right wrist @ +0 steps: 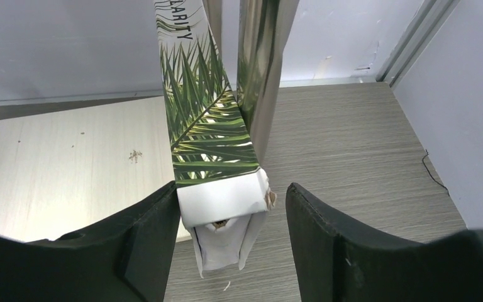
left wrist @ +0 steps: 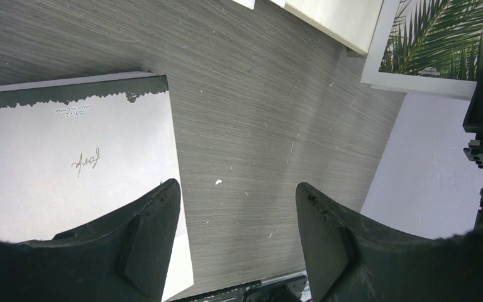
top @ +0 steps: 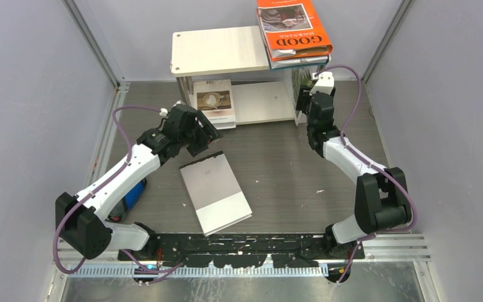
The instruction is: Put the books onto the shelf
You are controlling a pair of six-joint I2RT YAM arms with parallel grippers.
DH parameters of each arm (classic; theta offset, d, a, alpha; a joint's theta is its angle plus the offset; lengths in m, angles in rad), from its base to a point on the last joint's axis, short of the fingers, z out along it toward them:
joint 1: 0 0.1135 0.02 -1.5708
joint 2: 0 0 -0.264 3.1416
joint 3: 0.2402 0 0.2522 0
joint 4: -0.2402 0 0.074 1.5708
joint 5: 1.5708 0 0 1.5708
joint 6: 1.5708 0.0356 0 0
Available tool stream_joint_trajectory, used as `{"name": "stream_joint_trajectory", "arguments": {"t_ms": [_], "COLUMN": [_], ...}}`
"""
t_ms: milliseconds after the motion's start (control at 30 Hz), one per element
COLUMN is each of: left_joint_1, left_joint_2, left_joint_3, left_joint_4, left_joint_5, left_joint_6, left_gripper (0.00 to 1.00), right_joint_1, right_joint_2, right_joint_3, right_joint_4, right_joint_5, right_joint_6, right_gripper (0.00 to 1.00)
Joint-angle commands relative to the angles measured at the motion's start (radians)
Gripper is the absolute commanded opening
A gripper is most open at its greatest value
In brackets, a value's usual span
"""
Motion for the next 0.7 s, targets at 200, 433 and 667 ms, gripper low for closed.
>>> {"name": "stream_joint_trajectory", "arguments": {"t_ms": [200, 433, 667], "left_joint_1": [0.007, 0.010, 0.012], "left_joint_2": [-0.030, -0.046, -0.061], "left_joint_3": [0.000, -0.015, -0.018], "left_joint_4": [0.034, 0.029, 0.024], "left_joint_5": [-0.004, -0.007, -0.010], "left_joint_6": [0.012, 0.011, 0.007], "left_gripper": [0.68, 0.68, 0.69], "right_joint_1": [-0.005, 0.001, 0.005], "right_joint_2": [-0.127, -0.177, -0.197], "right_joint_3": [-0.025, -0.038, -0.037], "right_joint_4": [0.000, -0.038, -0.057], "right_joint_5": [0.007, -0.006, -0.018], "right_joint_6": [0.038, 0.053, 0.057], "right_gripper": [0.66, 0.67, 0.67]}}
